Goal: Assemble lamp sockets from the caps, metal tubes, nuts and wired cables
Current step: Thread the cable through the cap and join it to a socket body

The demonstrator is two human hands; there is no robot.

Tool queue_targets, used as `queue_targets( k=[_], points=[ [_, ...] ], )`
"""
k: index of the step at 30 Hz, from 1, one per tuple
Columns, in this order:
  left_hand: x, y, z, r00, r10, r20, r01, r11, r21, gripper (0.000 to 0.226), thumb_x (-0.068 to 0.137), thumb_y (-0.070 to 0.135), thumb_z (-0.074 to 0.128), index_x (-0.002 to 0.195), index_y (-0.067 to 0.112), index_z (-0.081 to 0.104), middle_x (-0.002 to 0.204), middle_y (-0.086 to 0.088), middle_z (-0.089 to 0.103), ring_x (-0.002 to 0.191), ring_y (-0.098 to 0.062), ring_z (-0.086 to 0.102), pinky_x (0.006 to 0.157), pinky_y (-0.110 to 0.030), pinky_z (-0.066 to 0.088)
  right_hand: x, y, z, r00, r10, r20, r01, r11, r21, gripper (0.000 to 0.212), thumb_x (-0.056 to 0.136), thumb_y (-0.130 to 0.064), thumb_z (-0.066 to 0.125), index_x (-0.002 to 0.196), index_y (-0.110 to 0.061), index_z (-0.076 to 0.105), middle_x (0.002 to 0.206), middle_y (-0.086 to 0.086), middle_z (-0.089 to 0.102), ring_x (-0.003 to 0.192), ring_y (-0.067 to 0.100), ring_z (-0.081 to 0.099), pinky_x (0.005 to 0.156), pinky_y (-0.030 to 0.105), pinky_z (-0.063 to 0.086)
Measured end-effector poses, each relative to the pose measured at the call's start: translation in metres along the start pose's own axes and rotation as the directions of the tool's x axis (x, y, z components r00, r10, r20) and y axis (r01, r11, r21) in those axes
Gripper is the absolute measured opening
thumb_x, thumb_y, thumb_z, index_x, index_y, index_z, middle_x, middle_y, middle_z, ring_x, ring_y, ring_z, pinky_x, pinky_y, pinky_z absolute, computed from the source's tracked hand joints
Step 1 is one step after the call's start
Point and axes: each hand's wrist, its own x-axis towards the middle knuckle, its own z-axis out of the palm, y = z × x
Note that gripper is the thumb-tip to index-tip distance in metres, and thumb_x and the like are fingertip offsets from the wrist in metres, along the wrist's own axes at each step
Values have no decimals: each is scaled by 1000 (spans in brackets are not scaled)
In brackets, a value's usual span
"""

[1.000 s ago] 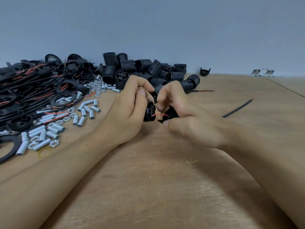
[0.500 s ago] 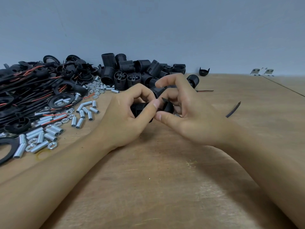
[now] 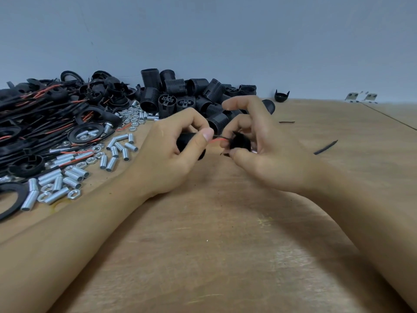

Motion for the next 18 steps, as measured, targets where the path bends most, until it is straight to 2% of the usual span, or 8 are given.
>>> queue_targets(
  k=[3, 6, 8, 10, 11, 13, 15, 18],
  points=[
    [1, -5, -6, 997, -41, -72, 44, 998, 42, 19, 95, 26, 53, 88, 10, 62, 68, -1, 60, 58, -12, 51, 58, -26, 39, 0, 3, -6, 998, 36, 46, -34, 998, -55, 46, 78, 7, 46, 115, -19, 55, 80, -8, 63, 81, 21, 60, 74, 45, 49],
    [0, -4, -4, 998, -47, -46, 48, 999, 25, 18, 95, 24, 53, 88, 10, 61, 68, -1, 60, 58, -8, 50, 60, -22, 39, -1, 2, -4, 995, 63, 76, -67, 997, 45, 31, 75, -15, 48, 101, -20, 64, 77, 0, 61, 78, 22, 55, 78, 47, 48],
    [-1, -2, -2, 999, -32, -5, 32, 999, -28, 16, 96, 21, 54, 88, 8, 60, 66, 2, 59, 58, -7, 52, 58, -18, 41, -1, 3, 0, 998, 38, 56, -44, 994, 104, 18, 85, -24, 53, 96, -16, 65, 72, 5, 58, 72, 26, 53, 74, 50, 48],
    [-1, 0, -1, 1000, -9, 25, 10, 998, -56, 17, 96, 19, 54, 88, 6, 60, 67, 2, 60, 59, -8, 54, 58, -19, 42, 1, 5, 3, 1000, -20, -9, 20, 998, 55, 21, 96, -34, 60, 89, -14, 65, 66, 7, 60, 63, 26, 56, 64, 45, 47],
    [-1, 0, 0, 999, -1, 40, 3, 998, -64, 18, 96, 19, 54, 88, 5, 60, 68, 1, 60, 59, -9, 54, 58, -21, 43, 1, 6, 4, 999, -37, -21, 38, 999, 38, 24, 95, -35, 61, 87, -13, 64, 62, 6, 61, 57, 21, 57, 58, 37, 46],
    [-1, 0, 0, 998, -11, 59, 18, 994, -107, 17, 97, 19, 52, 86, 7, 59, 67, 8, 58, 59, -8, 53, 57, -21, 42, 2, 8, 4, 999, -48, 0, 48, 997, 62, 20, 95, -29, 61, 90, -10, 64, 54, 4, 61, 50, 15, 59, 56, 20, 42],
    [0, 0, 2, 998, -52, 27, 56, 979, -197, 23, 101, 22, 46, 85, 11, 59, 65, 1, 58, 57, -9, 54, 55, -22, 44, 2, 10, 4, 999, -48, 21, 46, 994, 100, 10, 97, -21, 60, 96, -13, 66, 49, 1, 60, 49, 18, 62, 57, 15, 43],
    [2, 0, 5, 989, -135, -54, 113, 947, -299, 35, 107, 27, 32, 90, 10, 57, 71, -13, 60, 54, -23, 57, 47, -32, 47, 1, 9, 4, 996, -90, -6, 90, 990, 111, 9, 97, -17, 61, 96, -22, 68, 50, 0, 62, 49, 13, 63, 57, 11, 42]
  ],
)
